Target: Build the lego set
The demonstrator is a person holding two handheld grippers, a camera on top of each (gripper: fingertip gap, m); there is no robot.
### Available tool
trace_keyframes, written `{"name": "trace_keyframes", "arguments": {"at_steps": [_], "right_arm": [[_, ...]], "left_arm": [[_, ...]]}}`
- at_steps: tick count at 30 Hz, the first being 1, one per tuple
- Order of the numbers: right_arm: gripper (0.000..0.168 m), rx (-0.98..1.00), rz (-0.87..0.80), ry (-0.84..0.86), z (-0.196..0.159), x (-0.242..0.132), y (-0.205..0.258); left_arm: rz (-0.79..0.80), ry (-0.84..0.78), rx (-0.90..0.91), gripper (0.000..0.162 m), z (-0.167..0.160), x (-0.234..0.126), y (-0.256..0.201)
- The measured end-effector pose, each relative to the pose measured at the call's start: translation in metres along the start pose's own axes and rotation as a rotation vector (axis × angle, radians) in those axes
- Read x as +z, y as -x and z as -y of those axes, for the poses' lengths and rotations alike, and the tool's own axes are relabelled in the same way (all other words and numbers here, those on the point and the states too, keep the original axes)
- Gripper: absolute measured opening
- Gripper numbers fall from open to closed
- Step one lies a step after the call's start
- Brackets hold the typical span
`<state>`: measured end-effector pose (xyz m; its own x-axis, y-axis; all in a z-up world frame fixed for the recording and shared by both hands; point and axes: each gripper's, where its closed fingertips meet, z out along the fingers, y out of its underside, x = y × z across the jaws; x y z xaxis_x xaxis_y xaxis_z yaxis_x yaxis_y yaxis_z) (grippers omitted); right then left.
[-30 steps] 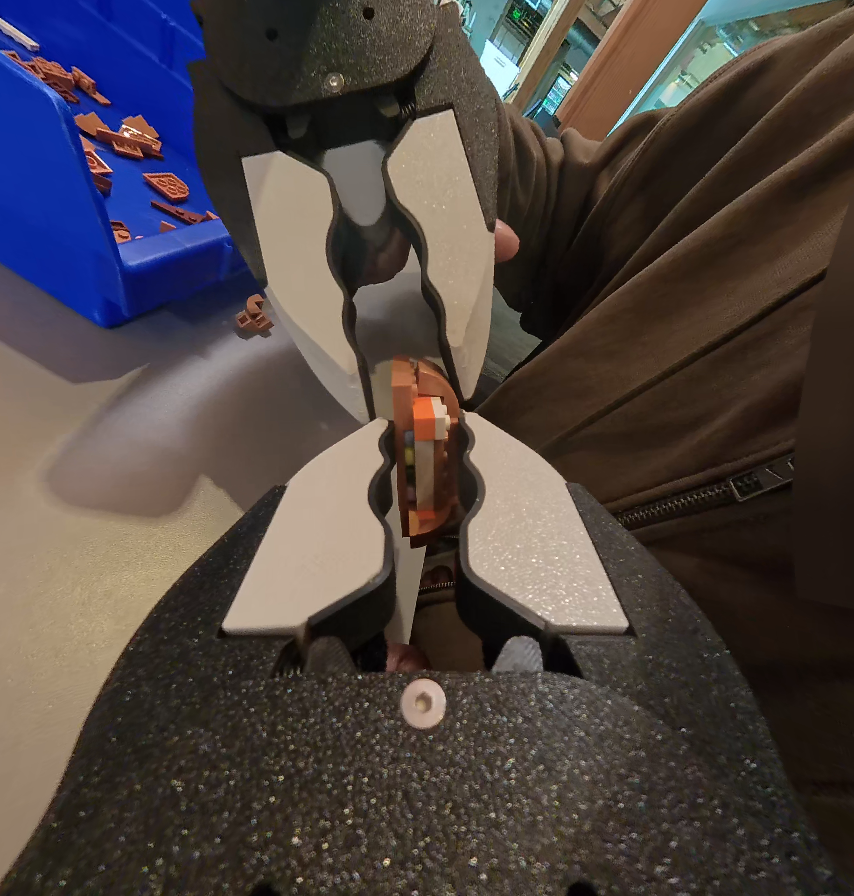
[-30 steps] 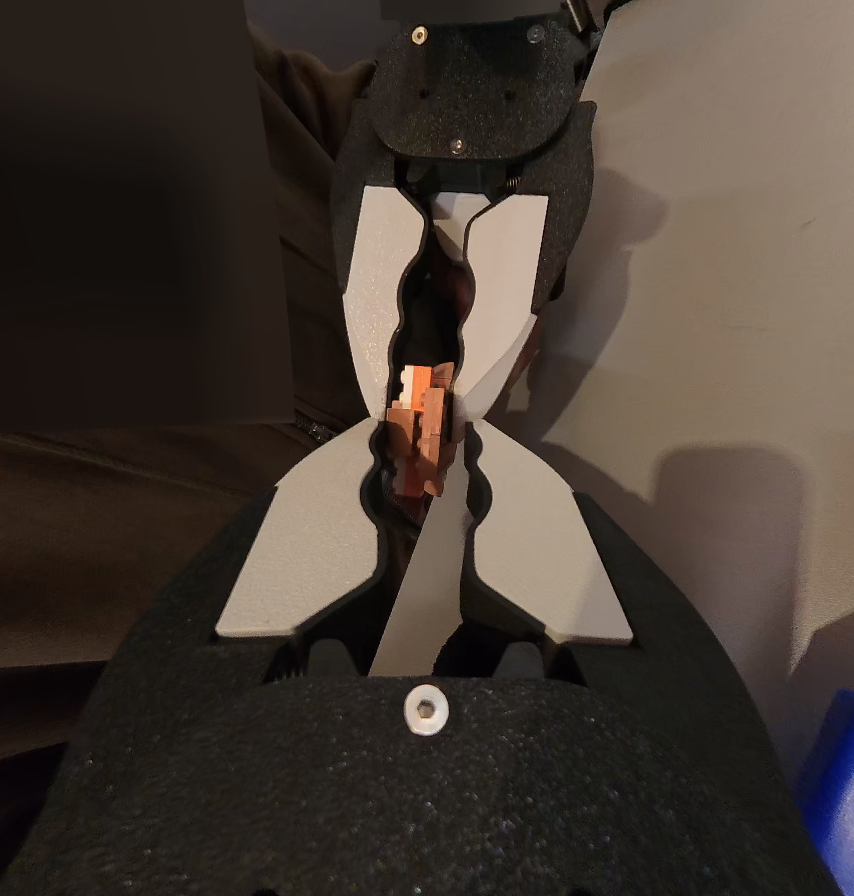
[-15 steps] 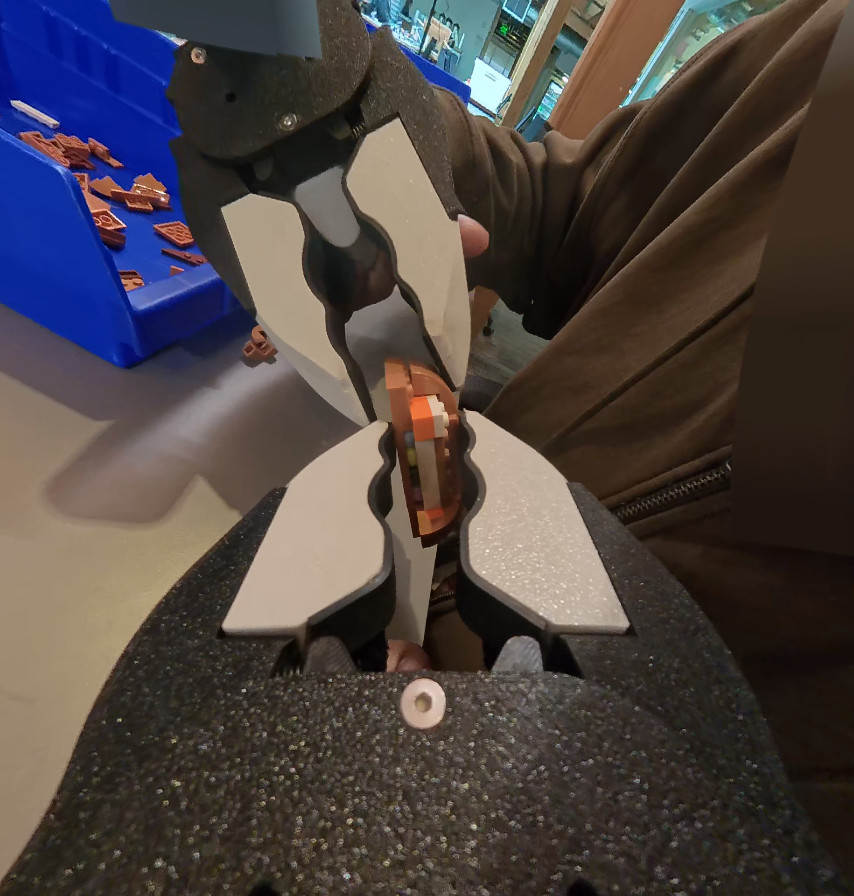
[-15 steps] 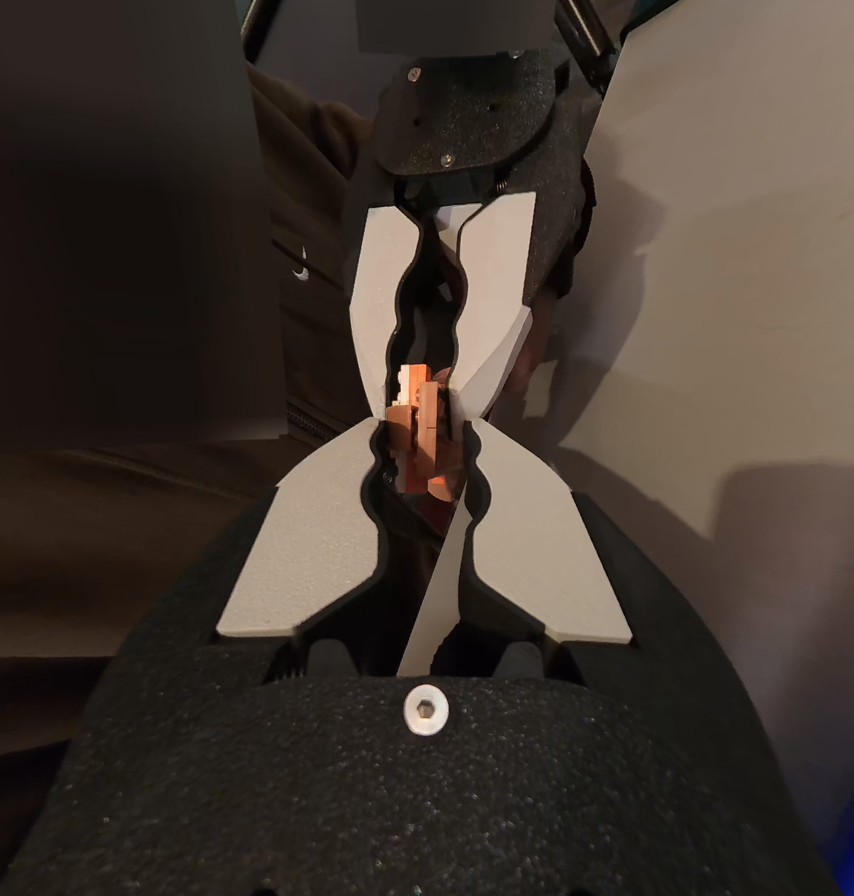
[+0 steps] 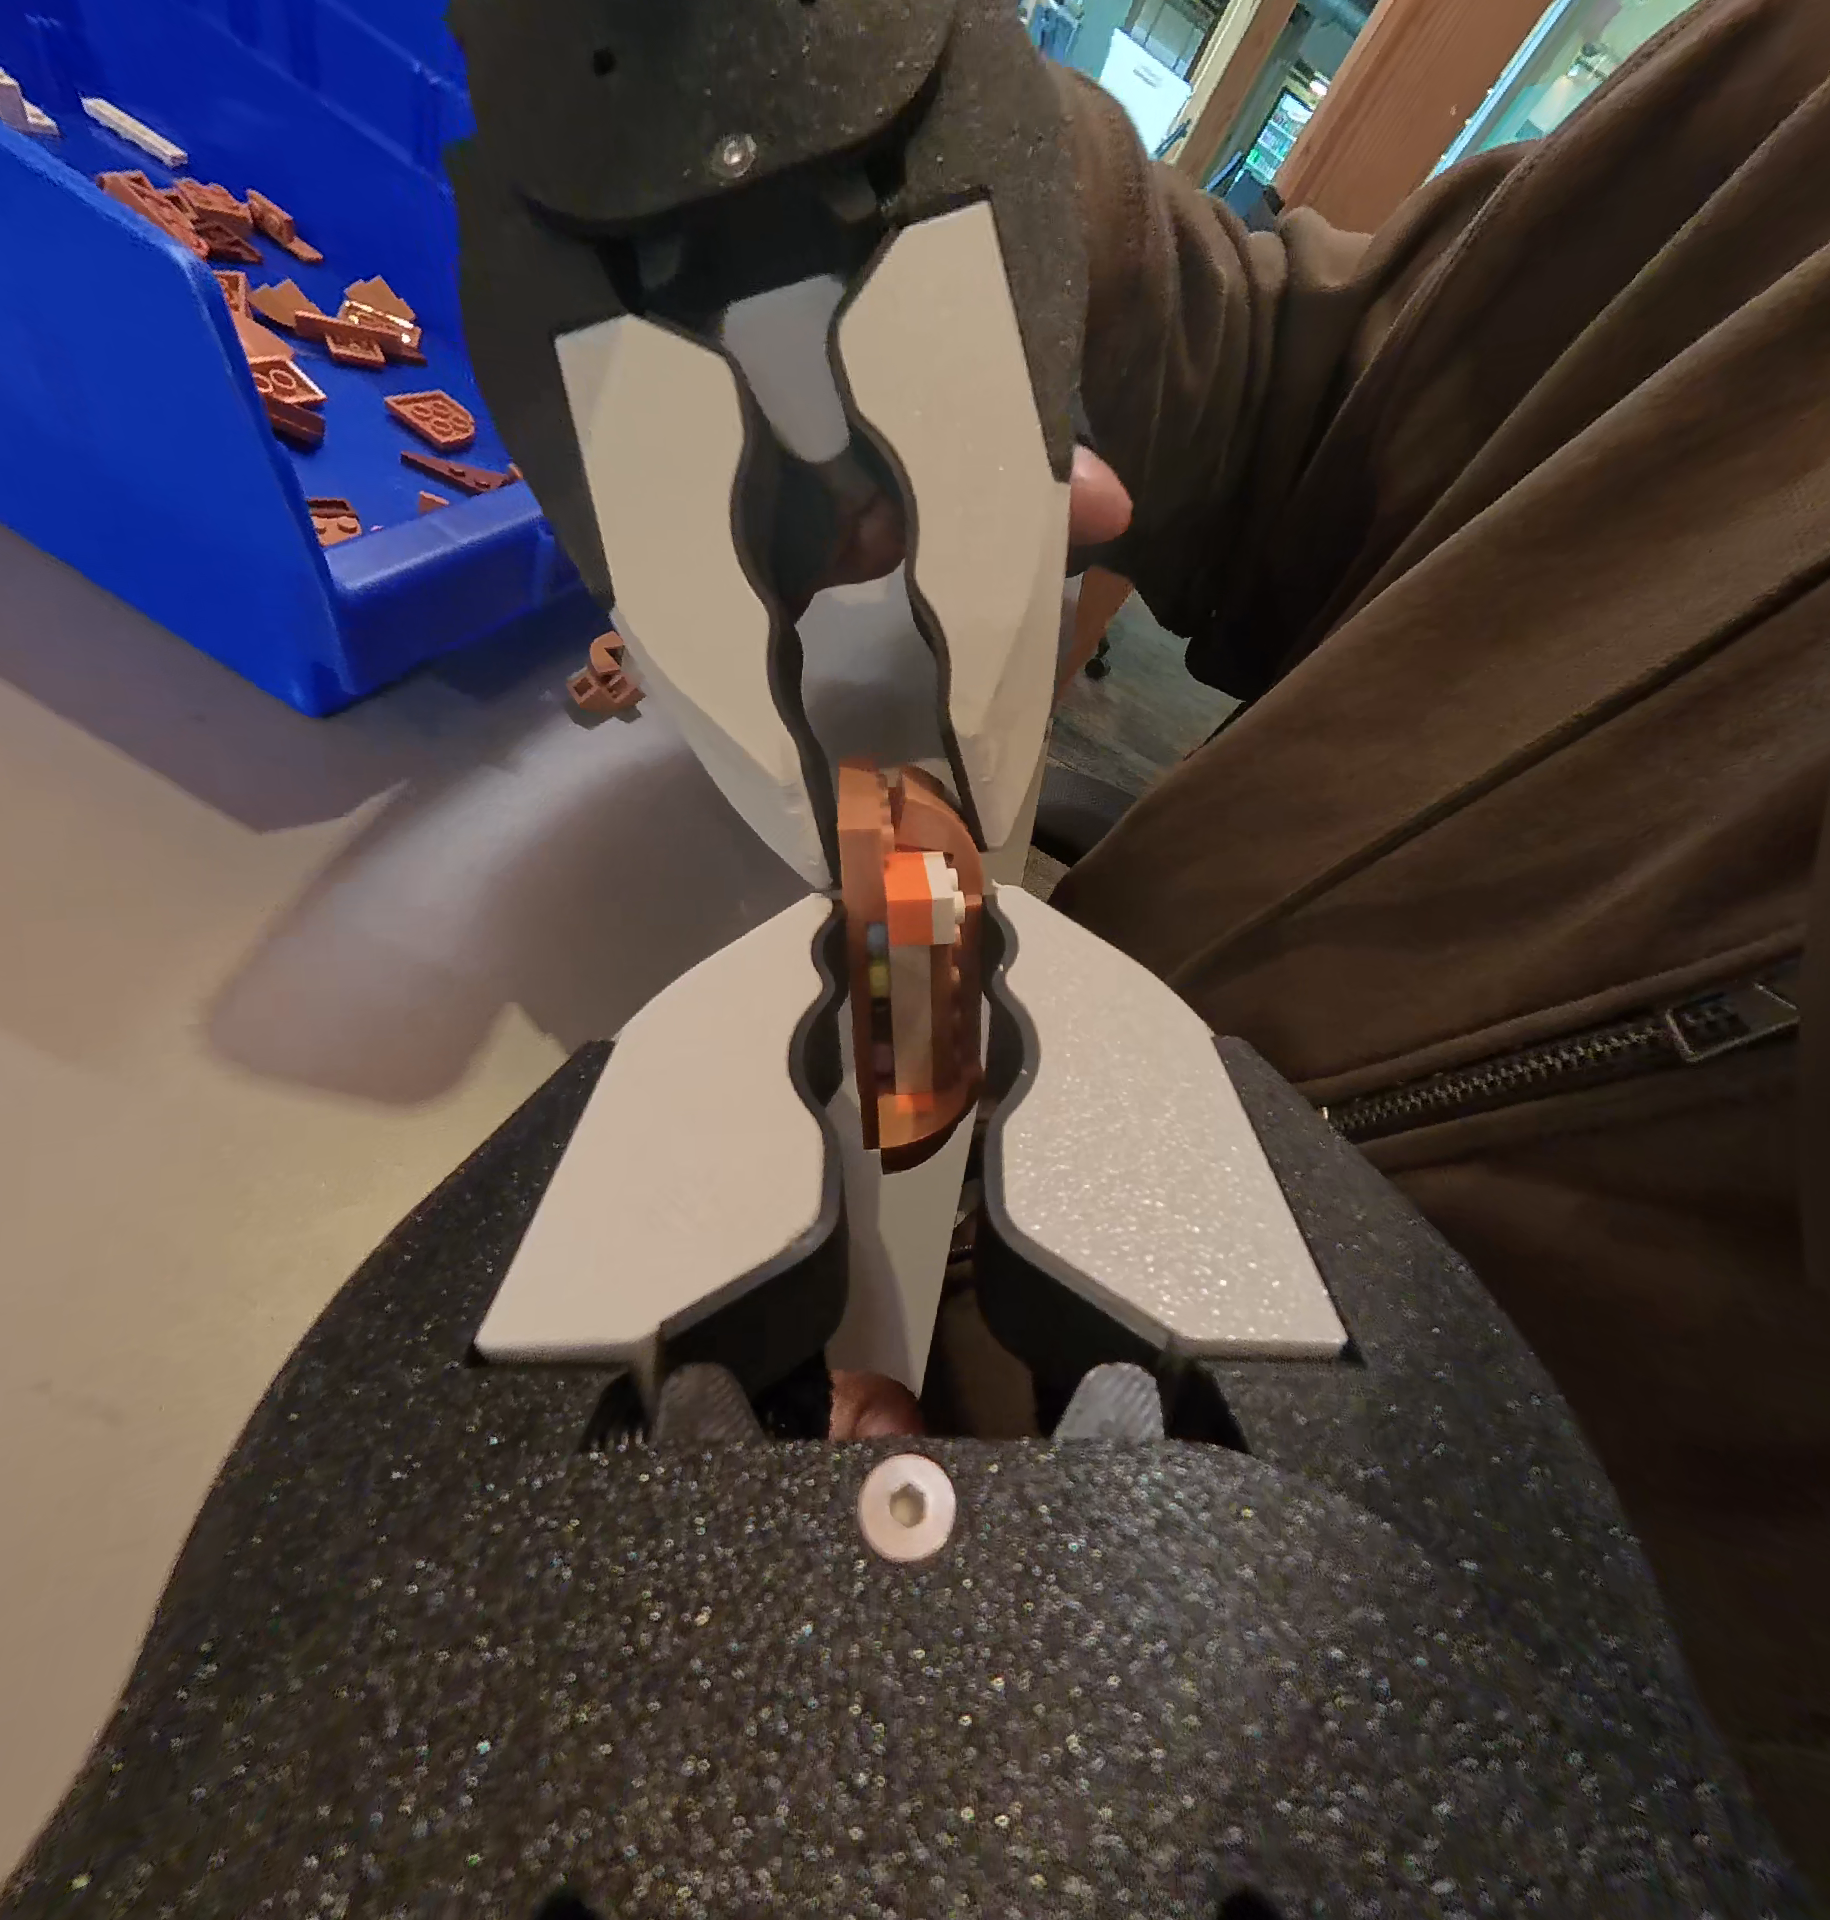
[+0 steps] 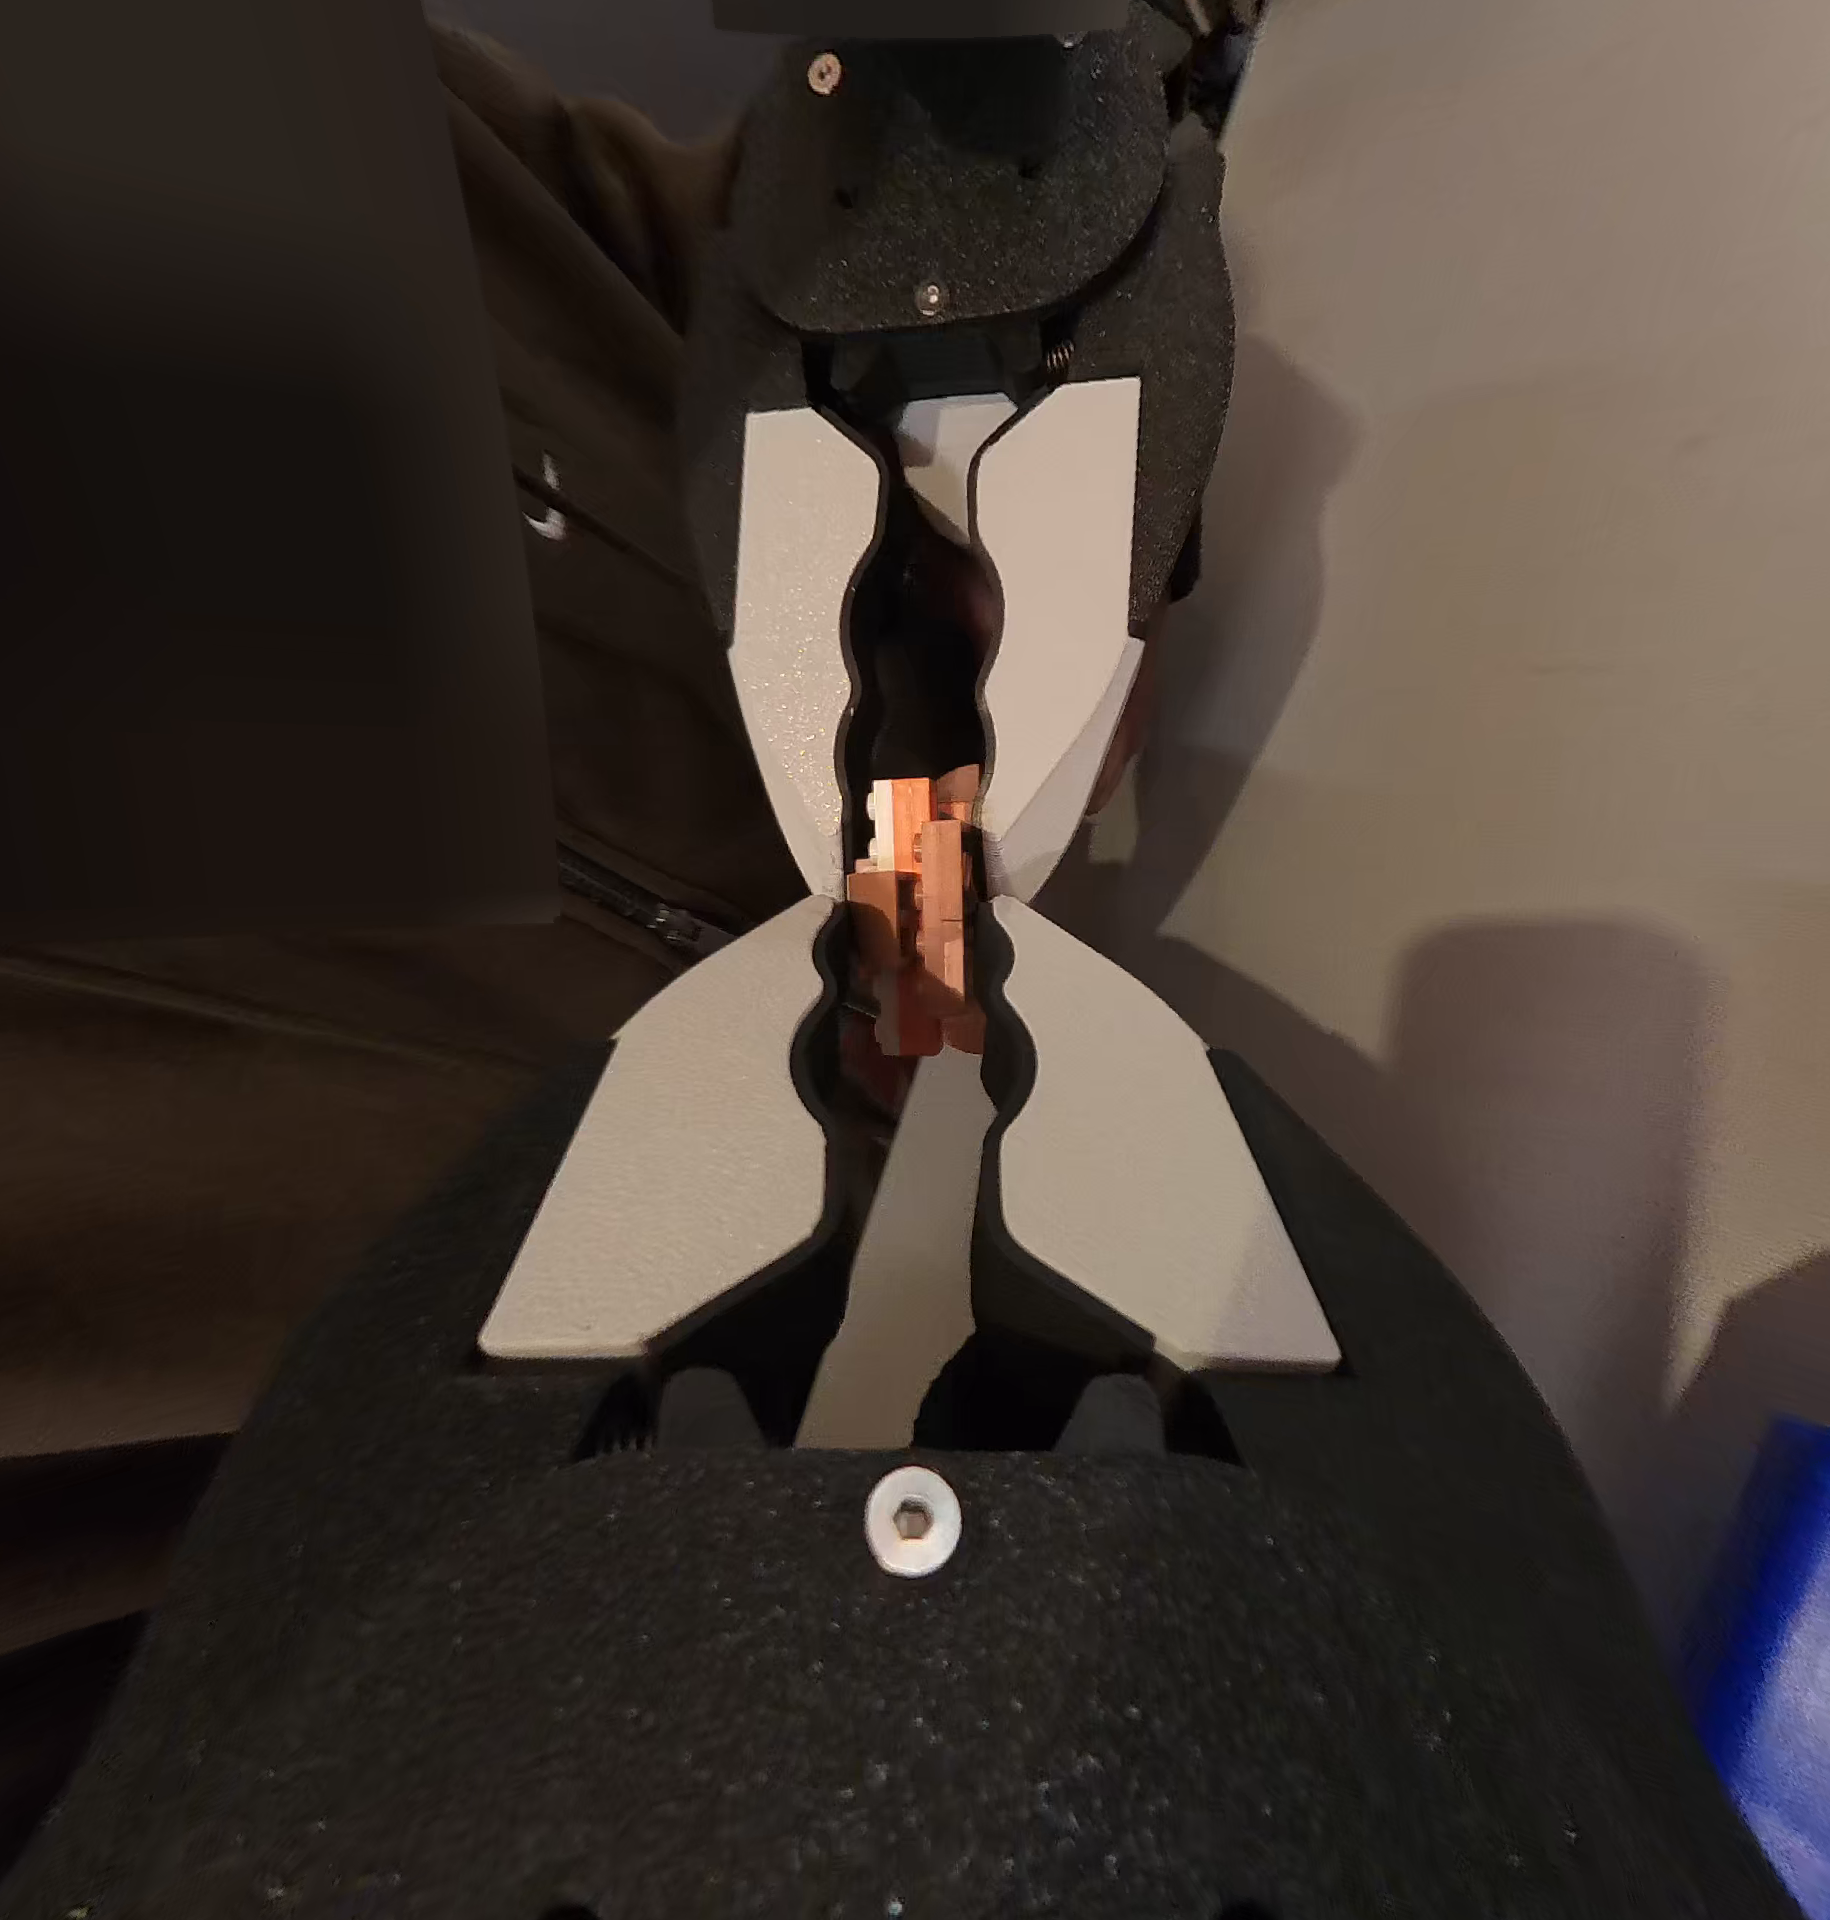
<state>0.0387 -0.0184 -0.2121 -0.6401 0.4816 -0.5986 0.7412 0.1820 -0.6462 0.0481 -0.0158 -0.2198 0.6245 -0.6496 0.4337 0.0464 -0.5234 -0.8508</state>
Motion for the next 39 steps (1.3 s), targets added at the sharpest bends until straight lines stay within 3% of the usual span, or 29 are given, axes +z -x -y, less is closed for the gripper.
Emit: {"name": "trace_keyframes", "arguments": {"at_steps": [4, 9, 24, 29, 31, 34, 39], "right_arm": [[0.036, -0.021, -0.061, 0.013, 0.000, -0.001, -0.005], [0.023, -0.026, -0.015, 0.004, 0.002, 0.000, 0.002], [0.022, -0.005, 0.050, 0.034, -0.008, 0.002, 0.004], [0.023, -0.023, -0.008, -0.004, -0.002, -0.001, 0.000], [0.038, -0.026, -0.051, -0.021, -0.001, -0.003, -0.005], [0.045, -0.052, -0.069, -0.070, 0.003, -0.008, -0.001], [0.043, -0.128, -0.177, -0.199, 0.017, -0.023, -0.002]], "left_arm": [[-0.016, 0.000, -0.017, 0.024, 0.000, 0.000, -0.003], [0.000, 0.010, -0.003, 0.024, 0.001, -0.001, -0.002], [0.011, 0.052, 0.095, 0.024, -0.005, 0.005, -0.005], [0.035, -0.016, 0.128, 0.024, -0.001, 0.002, 0.000], [0.043, -0.063, 0.147, 0.024, 0.003, 0.000, -0.002], [0.080, -0.149, 0.136, 0.024, 0.011, -0.003, 0.002], [0.180, -0.291, 0.141, 0.024, 0.018, -0.004, 0.009]]}}
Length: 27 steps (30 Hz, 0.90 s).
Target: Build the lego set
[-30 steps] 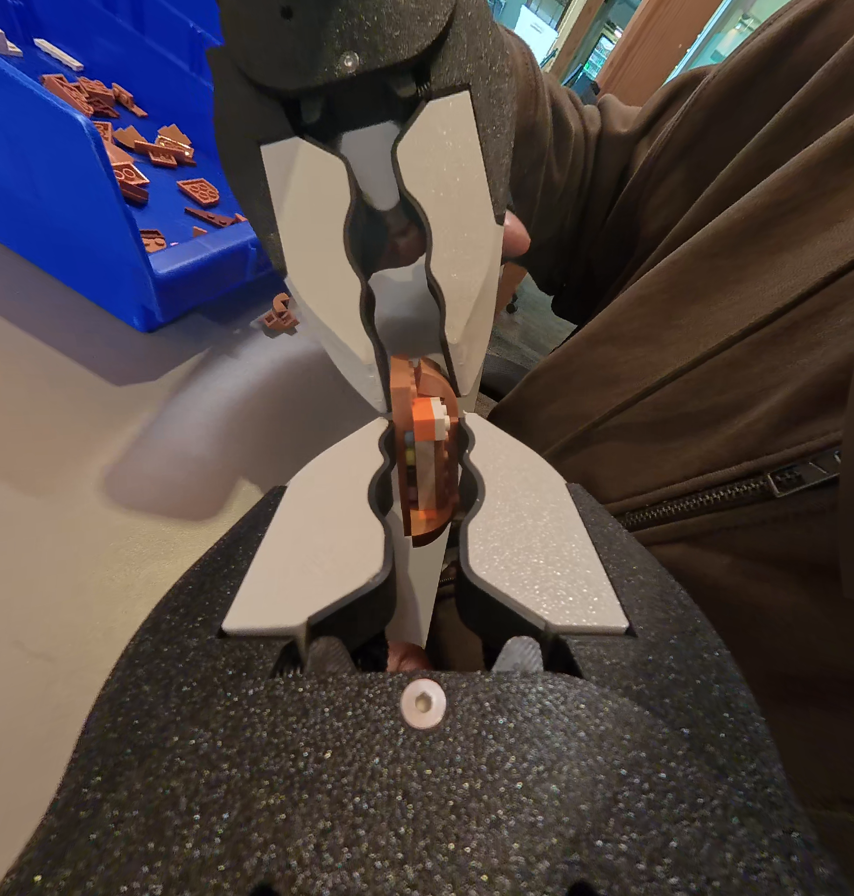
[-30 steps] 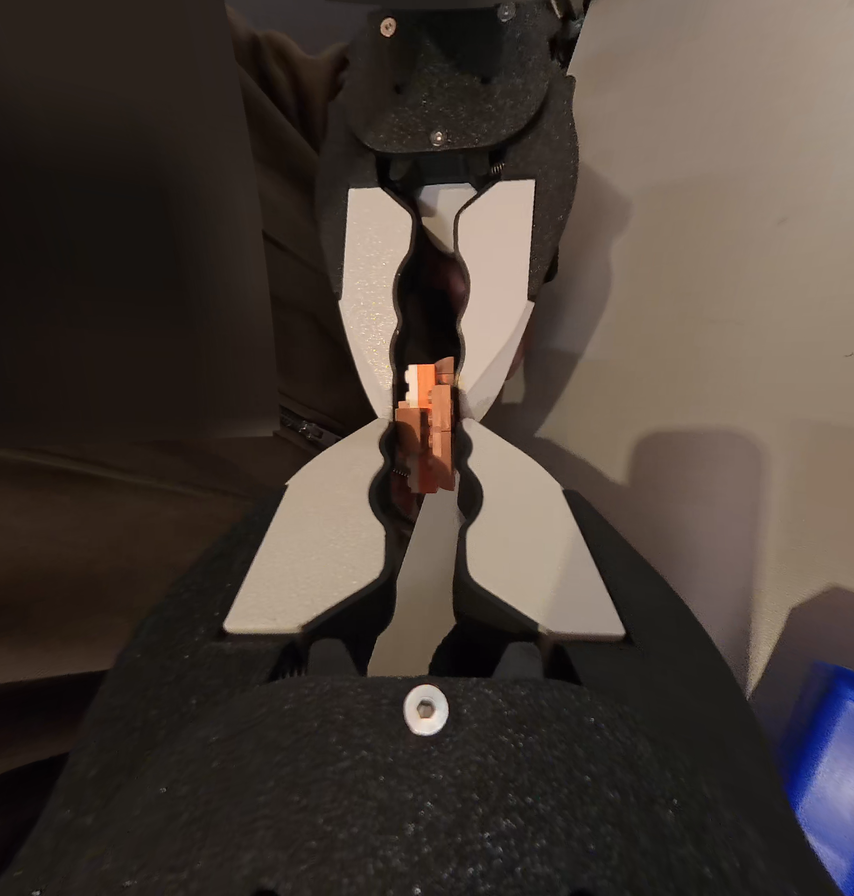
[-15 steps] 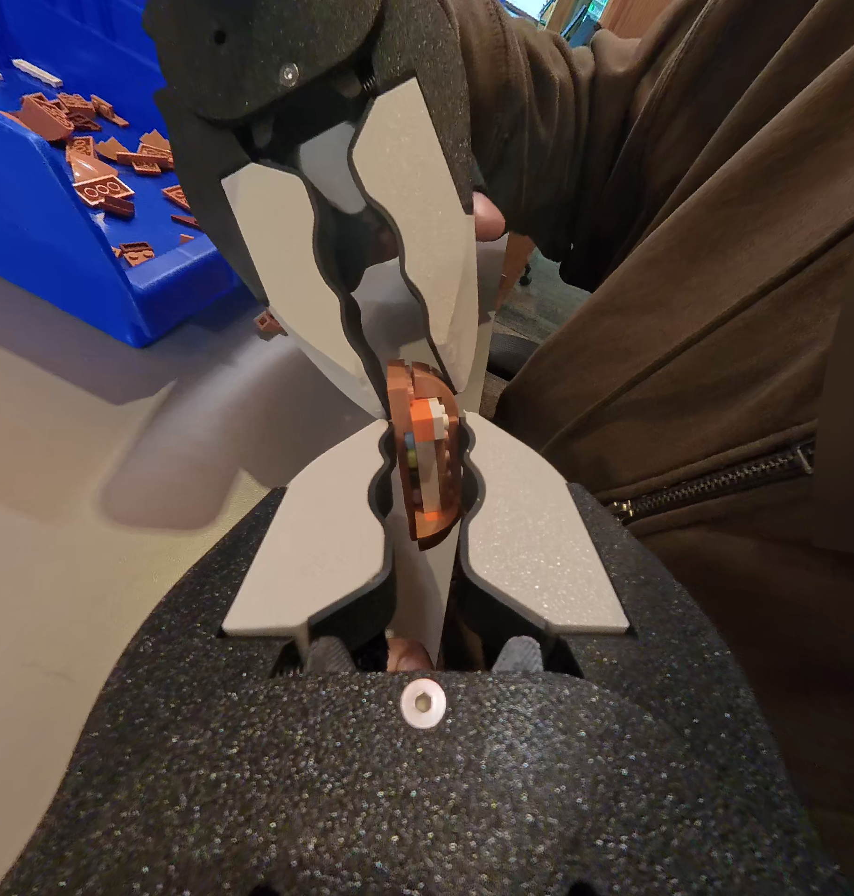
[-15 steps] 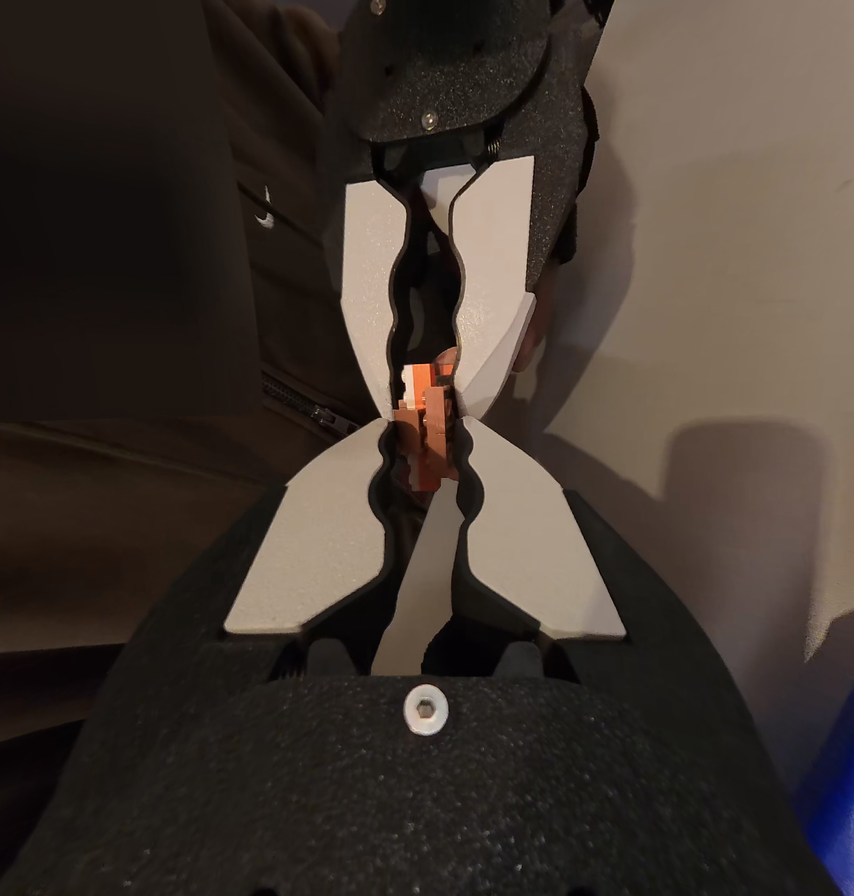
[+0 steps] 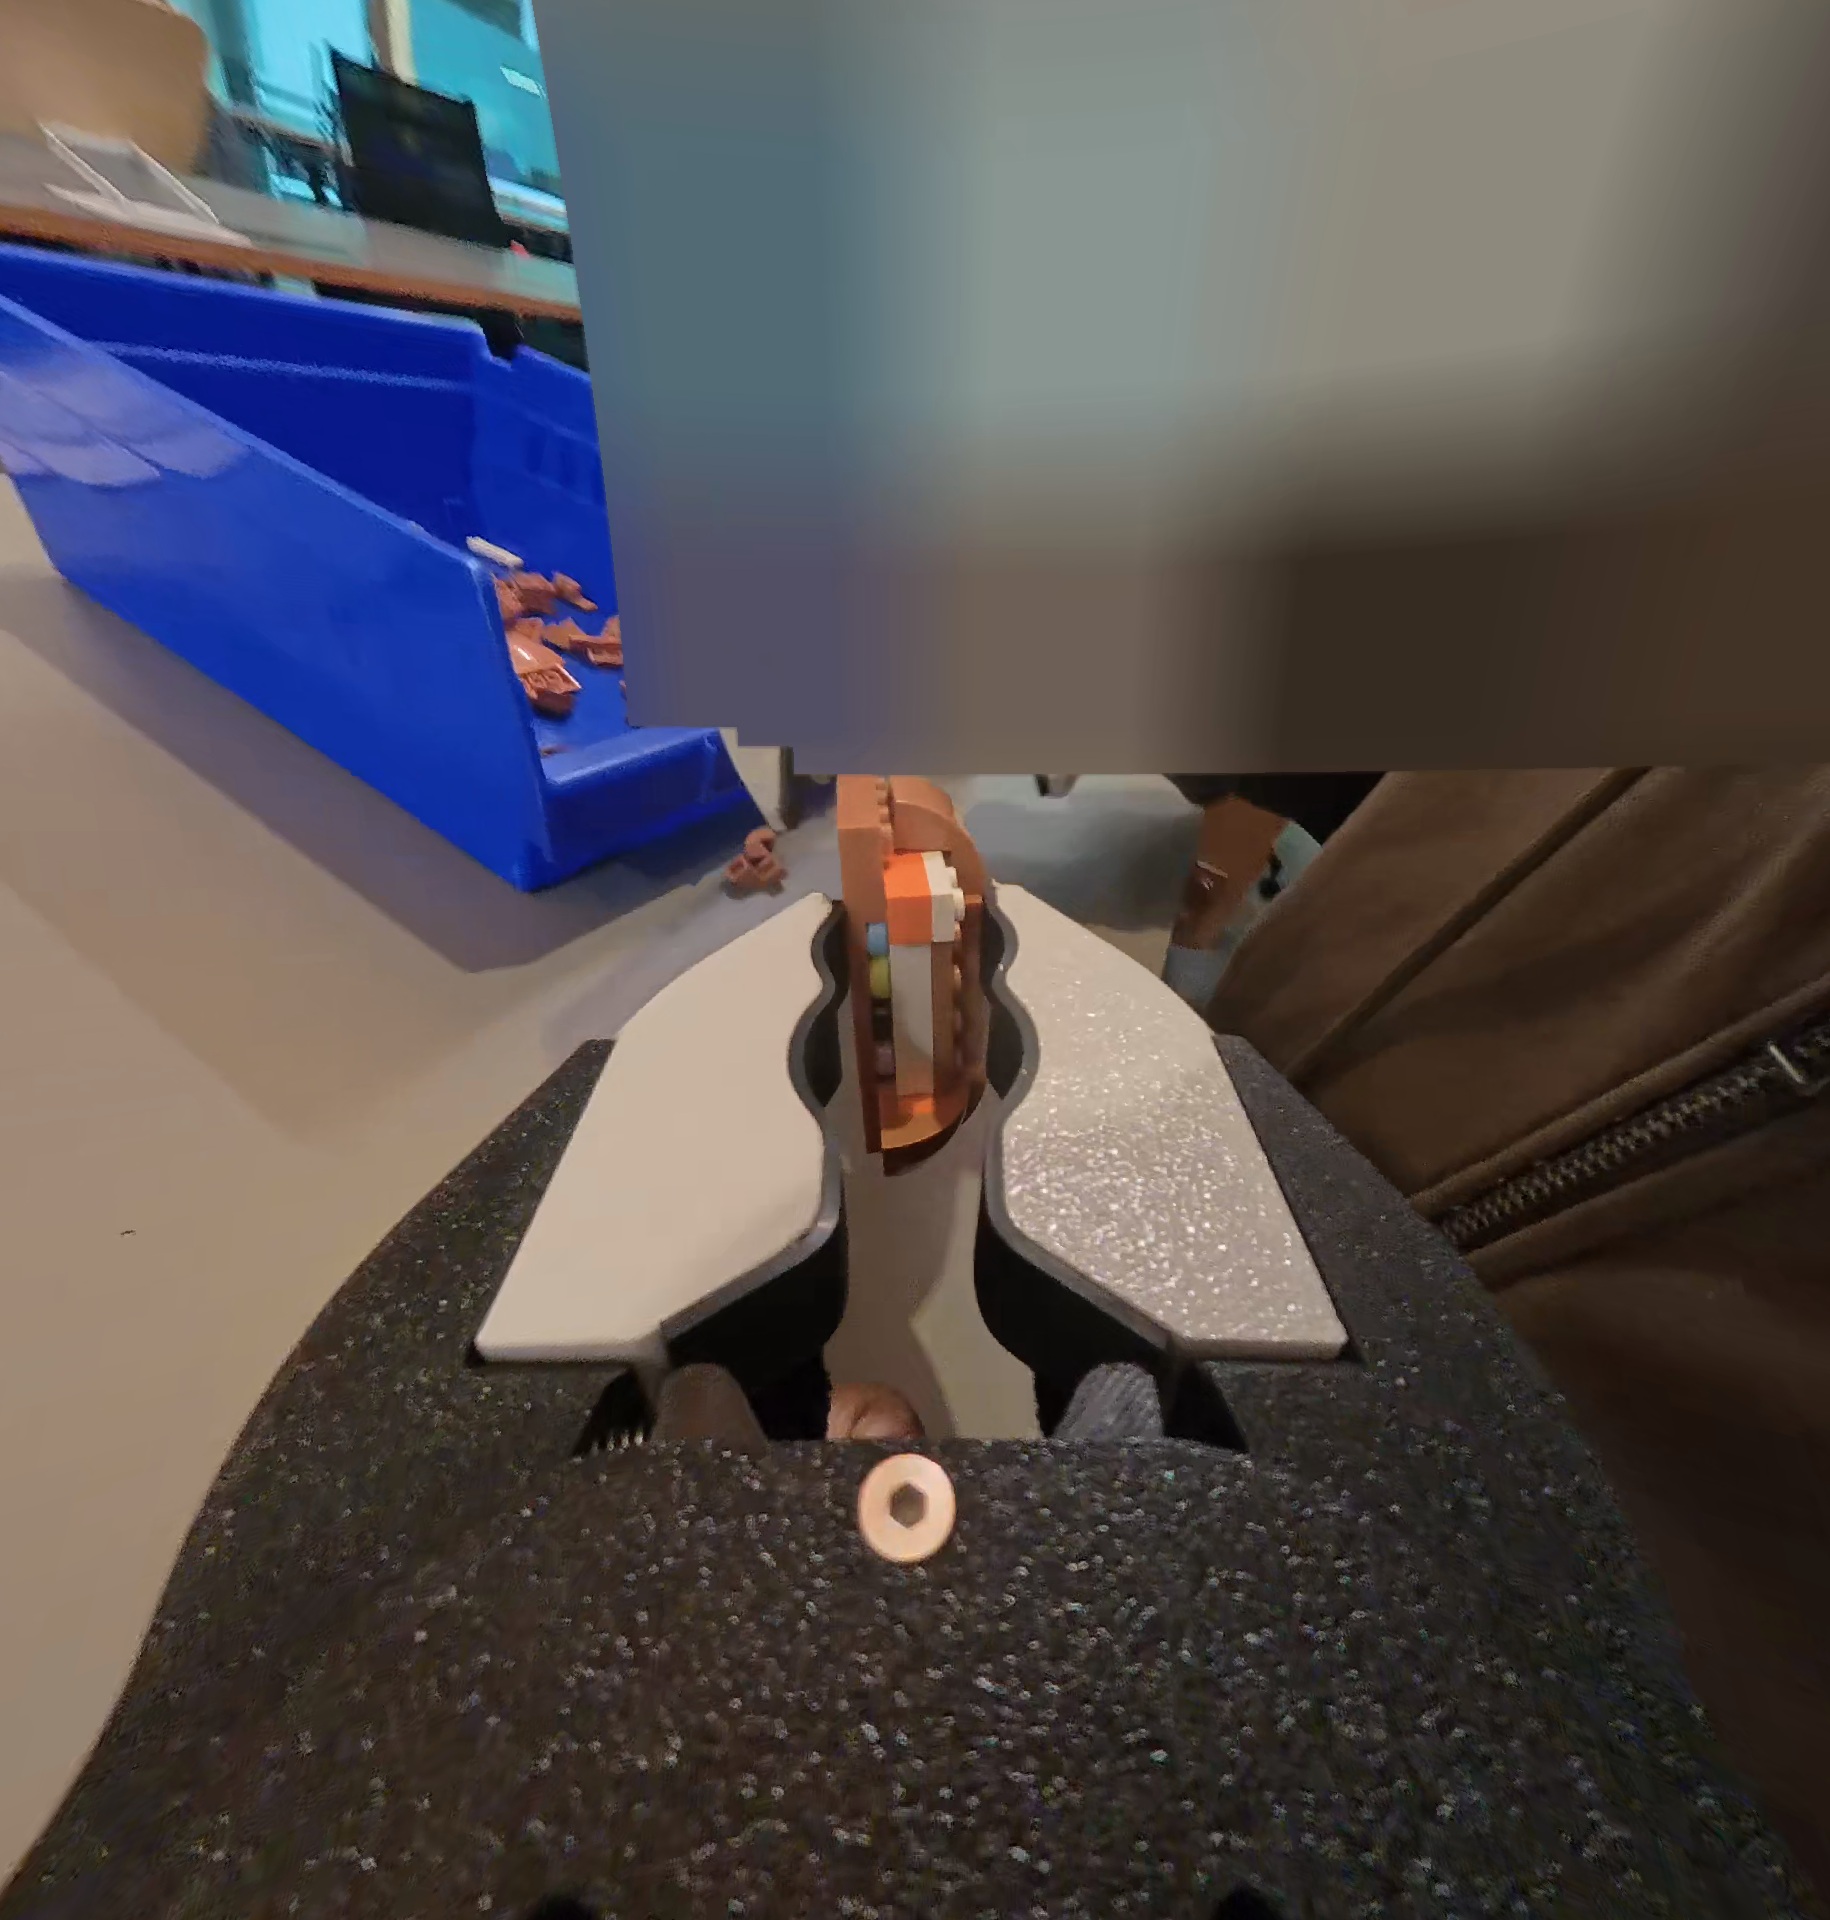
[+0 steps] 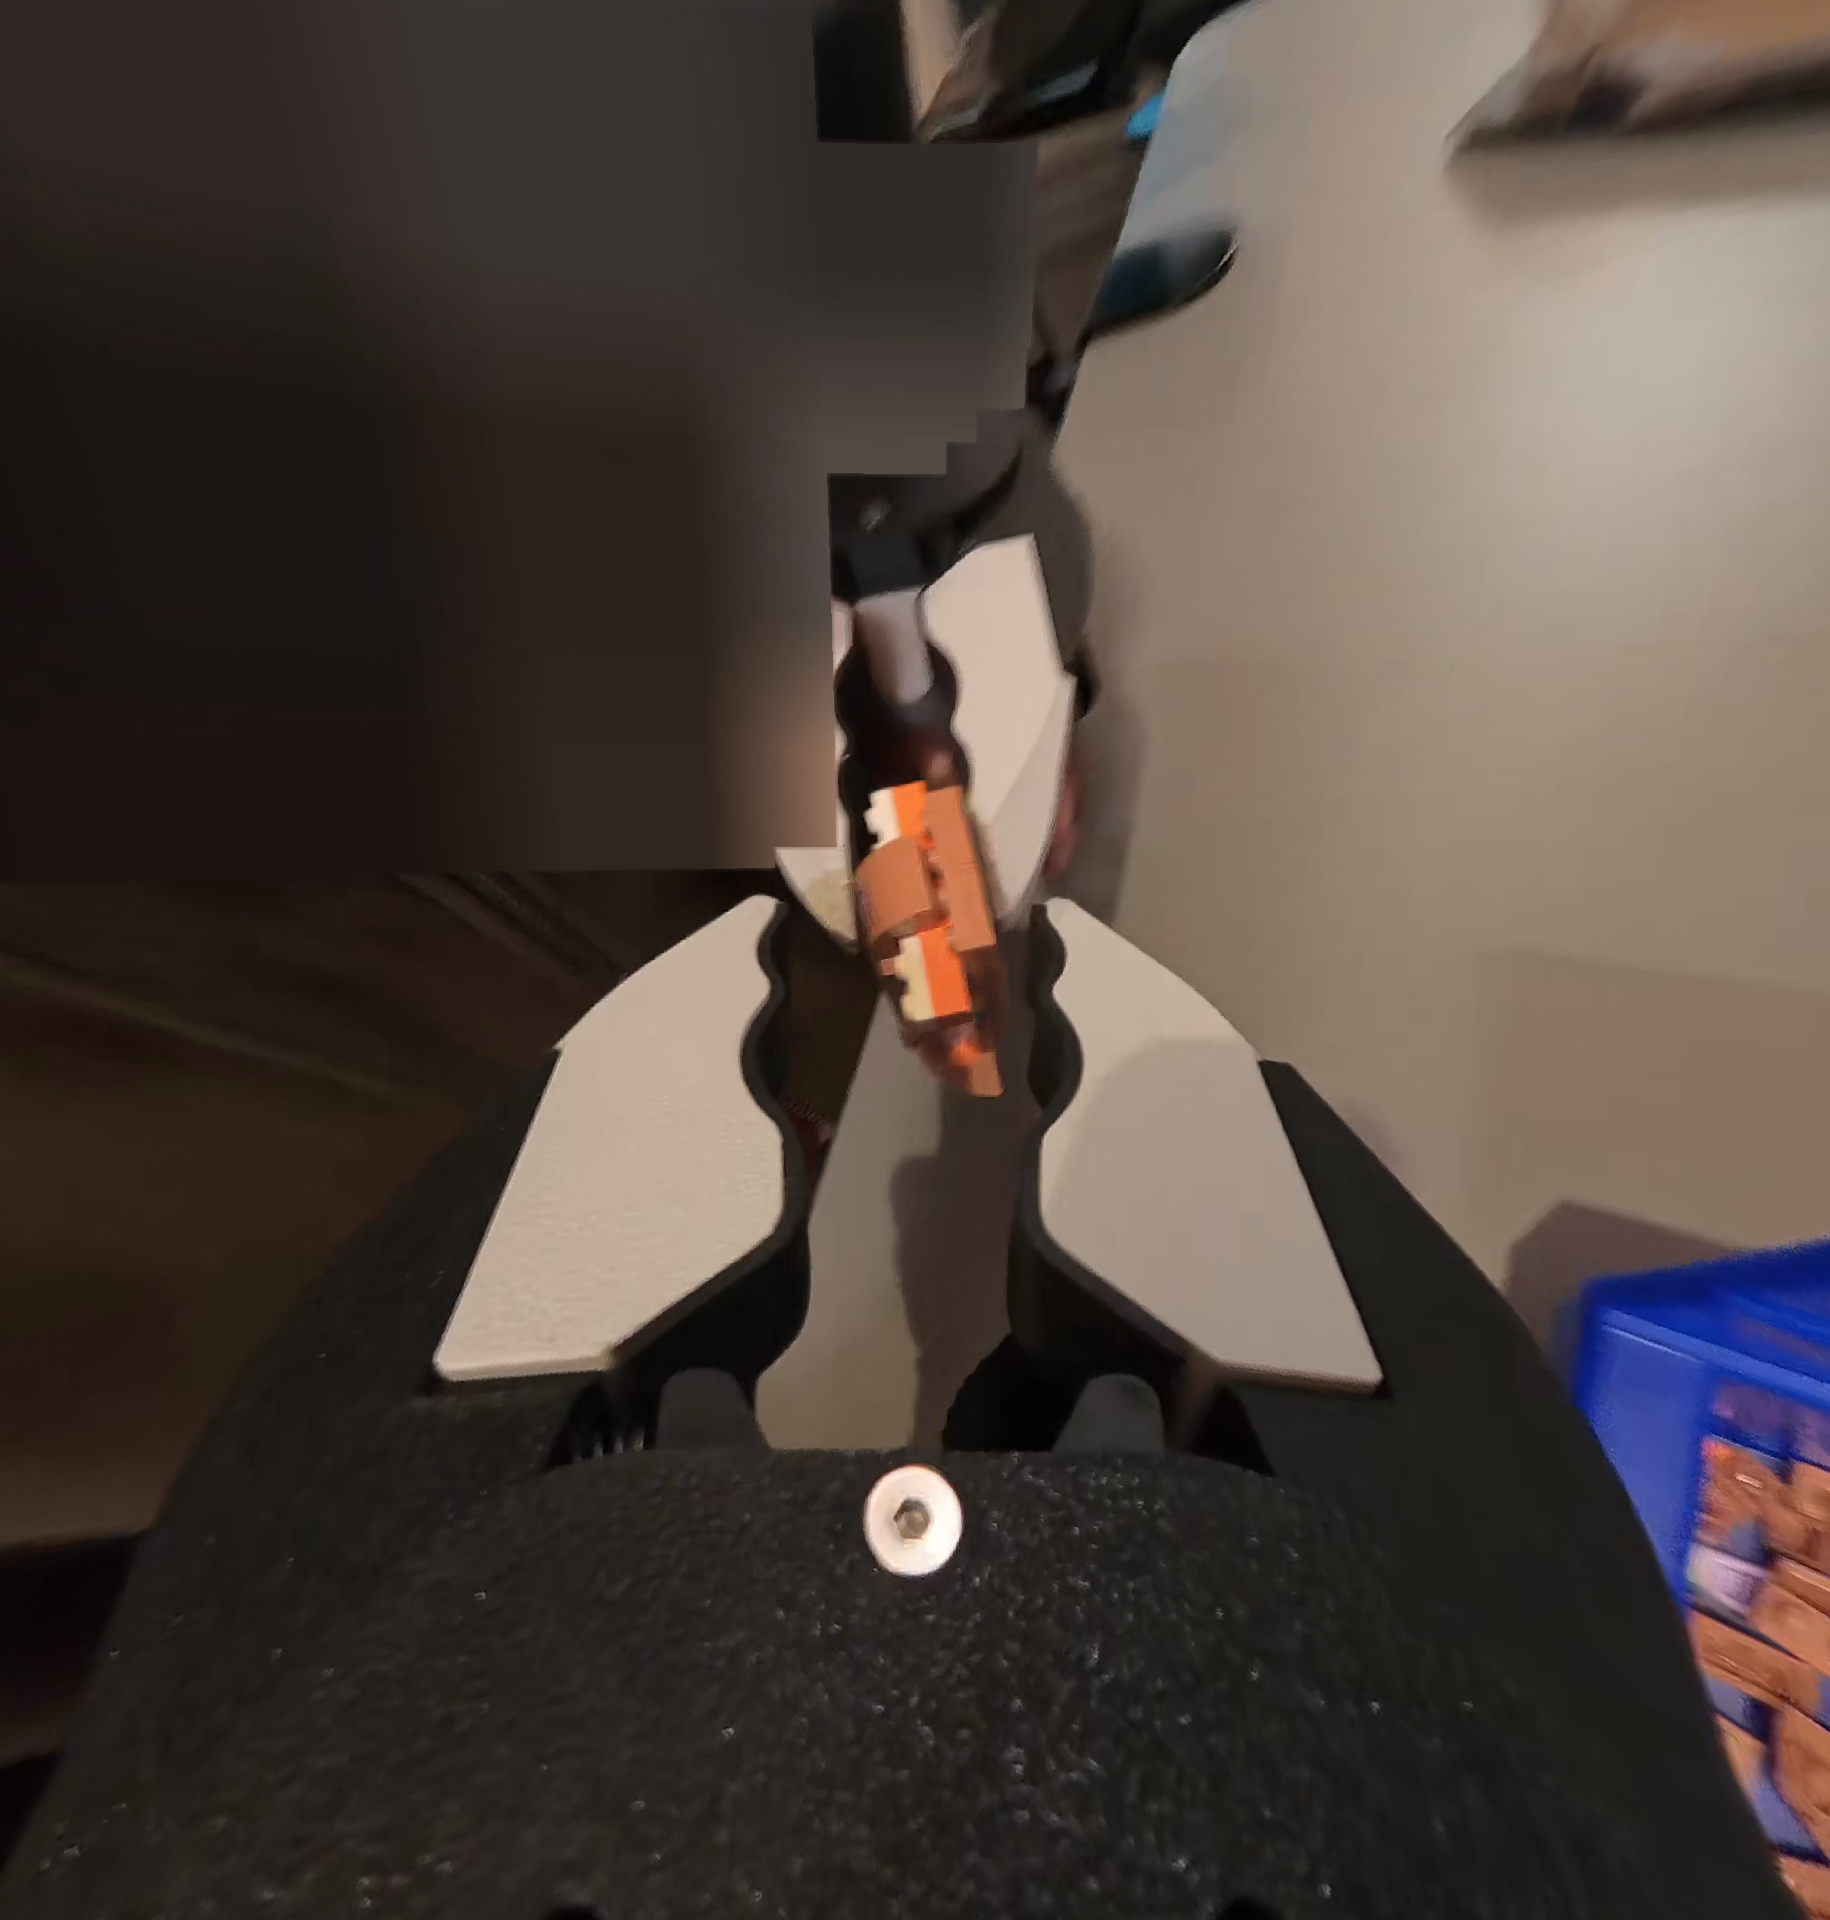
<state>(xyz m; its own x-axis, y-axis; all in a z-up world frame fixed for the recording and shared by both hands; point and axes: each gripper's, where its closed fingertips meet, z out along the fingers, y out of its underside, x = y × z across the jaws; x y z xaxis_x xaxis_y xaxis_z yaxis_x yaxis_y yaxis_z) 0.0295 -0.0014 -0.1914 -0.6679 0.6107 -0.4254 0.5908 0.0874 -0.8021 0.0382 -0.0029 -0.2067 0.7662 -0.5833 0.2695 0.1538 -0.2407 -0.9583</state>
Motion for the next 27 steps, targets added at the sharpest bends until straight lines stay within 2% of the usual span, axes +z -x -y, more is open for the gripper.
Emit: {"name": "trace_keyframes", "arguments": {"at_steps": [4, 13, 27], "right_arm": [[0.037, -0.029, -0.026, -0.048, 0.004, 0.000, -0.002], [0.026, -0.010, 0.020, -0.111, 0.013, 0.002, -0.008], [0.020, 0.063, 0.051, -0.146, 0.015, -0.003, -0.020]], "left_arm": [[0.075, -0.071, 0.055, 0.024, 0.007, 0.001, 0.001], [0.138, -0.072, 0.115, 0.024, 0.009, 0.003, 0.008], [0.108, -0.057, 0.100, 0.023, 0.011, 0.008, 0.021]]}}
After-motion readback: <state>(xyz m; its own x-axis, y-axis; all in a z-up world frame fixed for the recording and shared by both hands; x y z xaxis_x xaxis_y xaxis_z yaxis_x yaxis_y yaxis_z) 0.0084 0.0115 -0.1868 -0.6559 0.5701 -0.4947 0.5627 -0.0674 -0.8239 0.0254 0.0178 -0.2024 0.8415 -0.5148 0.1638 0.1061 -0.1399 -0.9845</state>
